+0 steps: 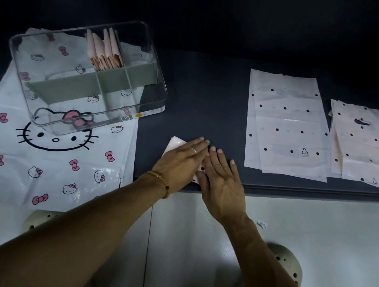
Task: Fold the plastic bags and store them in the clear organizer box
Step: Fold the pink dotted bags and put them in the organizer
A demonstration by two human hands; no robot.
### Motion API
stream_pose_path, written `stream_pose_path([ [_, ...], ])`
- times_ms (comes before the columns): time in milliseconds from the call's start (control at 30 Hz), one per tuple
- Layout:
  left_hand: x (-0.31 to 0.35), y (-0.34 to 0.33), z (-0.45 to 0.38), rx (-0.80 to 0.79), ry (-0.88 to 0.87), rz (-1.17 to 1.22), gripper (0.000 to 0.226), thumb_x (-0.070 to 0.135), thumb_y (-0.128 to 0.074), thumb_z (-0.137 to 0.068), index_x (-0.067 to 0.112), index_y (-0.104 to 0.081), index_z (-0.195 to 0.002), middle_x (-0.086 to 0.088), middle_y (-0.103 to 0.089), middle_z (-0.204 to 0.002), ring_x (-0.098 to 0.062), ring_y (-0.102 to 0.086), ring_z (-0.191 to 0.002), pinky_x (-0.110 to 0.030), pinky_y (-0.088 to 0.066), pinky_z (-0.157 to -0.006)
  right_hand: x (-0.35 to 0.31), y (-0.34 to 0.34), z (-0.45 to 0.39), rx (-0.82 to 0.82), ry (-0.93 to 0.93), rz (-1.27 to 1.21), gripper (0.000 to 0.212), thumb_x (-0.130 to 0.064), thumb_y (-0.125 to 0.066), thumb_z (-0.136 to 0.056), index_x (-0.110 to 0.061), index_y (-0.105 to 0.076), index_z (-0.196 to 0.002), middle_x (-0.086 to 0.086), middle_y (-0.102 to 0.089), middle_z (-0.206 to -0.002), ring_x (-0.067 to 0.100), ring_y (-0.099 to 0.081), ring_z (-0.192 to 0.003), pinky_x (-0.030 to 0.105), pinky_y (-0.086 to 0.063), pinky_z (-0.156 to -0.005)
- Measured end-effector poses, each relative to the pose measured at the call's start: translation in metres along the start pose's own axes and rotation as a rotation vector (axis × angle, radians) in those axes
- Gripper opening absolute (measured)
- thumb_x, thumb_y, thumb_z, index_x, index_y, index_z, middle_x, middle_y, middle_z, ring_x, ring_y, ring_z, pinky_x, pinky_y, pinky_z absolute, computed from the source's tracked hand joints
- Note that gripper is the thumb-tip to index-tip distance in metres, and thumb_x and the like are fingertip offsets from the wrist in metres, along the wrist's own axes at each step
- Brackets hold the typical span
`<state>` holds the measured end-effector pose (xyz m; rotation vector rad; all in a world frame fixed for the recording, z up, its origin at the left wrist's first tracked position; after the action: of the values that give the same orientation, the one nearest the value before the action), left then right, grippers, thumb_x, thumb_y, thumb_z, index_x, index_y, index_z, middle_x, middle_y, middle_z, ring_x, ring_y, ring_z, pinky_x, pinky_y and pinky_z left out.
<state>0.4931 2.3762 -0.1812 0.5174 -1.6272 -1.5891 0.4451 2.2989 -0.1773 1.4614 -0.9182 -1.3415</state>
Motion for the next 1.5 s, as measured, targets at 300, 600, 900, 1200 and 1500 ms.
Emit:
stream_pose_path([
  [300, -0.053, 0.021, 0.033, 0.063, -0.04, -0.006, 0.048, 0.024, -0.035, -0.102, 0.014, -0.026, -0.148, 0.003, -0.02, -0.156, -0.011, -0.014, -0.145, -0.021, -0.003, -0.116, -0.001, 0.003, 0.0, 0.01, -0.008, 0.012, 0.052, -0.035, -0.035, -0.1, -0.01, -0.037, -0.145, 0.005, -0.03, -0.154, 0.022, -0.022, -0.144, 0.039, -0.012, -0.118],
  [600, -0.045, 0.045, 0.006, 0.112, 0.101, 0.106, 0.038, 0.024, -0.051, -0.091, 0.02, -0.053, -0.129, -0.002, -0.055, -0.126, -0.02, -0.044, -0.12, -0.034, -0.036, -0.101, 0.0, 0.003, 0.0, 0.001, -0.011, 0.014, 0.051, -0.034, -0.035, -0.101, -0.011, -0.036, -0.146, 0.003, -0.028, -0.155, 0.022, -0.021, -0.145, 0.035, -0.008, -0.118],
  [900, -0.053, 0.043, -0.005, -0.108, 0.293, 0.38, 0.005, 0.022, -0.06, -0.09, 0.021, -0.055, -0.091, -0.004, -0.06, -0.105, -0.021, -0.057, -0.093, -0.028, -0.046, -0.078, 0.001, 0.012, -0.007, -0.059, -0.087, -0.149, 0.053, -0.036, -0.035, -0.102, -0.017, -0.024, -0.15, -0.003, -0.019, -0.158, 0.014, -0.014, -0.147, 0.025, -0.005, -0.116],
  [1200, -0.1, 0.101, 0.03, 0.298, 0.531, 1.503, 0.006, 0.002, -0.059, -0.089, 0.005, -0.064, -0.089, -0.013, -0.065, -0.086, -0.022, -0.06, -0.077, -0.036, -0.051, -0.078, -0.037, 0.07, -0.067, 0.113, -0.346, -1.035, 0.006, -0.022, -0.062, -0.09, -0.026, -0.065, -0.088, -0.004, -0.07, -0.071, 0.003, -0.063, -0.057, 0.011, -0.046, -0.051],
  [1500, -0.199, 0.169, 0.055, 0.959, 0.841, 0.77, 0.032, 0.026, -0.076, -0.075, 0.013, -0.059, -0.099, -0.004, -0.059, -0.098, -0.015, -0.054, -0.088, -0.031, -0.05, -0.082, -0.065, 0.089, -0.144, 0.289, -0.346, -1.052, 0.012, -0.017, -0.06, -0.09, -0.015, -0.064, -0.079, 0.001, -0.069, -0.063, 0.009, -0.064, -0.053, 0.022, -0.05, -0.048],
])
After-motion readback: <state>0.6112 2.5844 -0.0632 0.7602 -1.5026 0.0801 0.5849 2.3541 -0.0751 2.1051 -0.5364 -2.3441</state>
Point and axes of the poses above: each hand's wrist, its own z-axis away from the middle knuckle, its own y-axis out of the back of the hand, x = y × z, the point moved 8 cm from there along -z, towards the middle knuckle
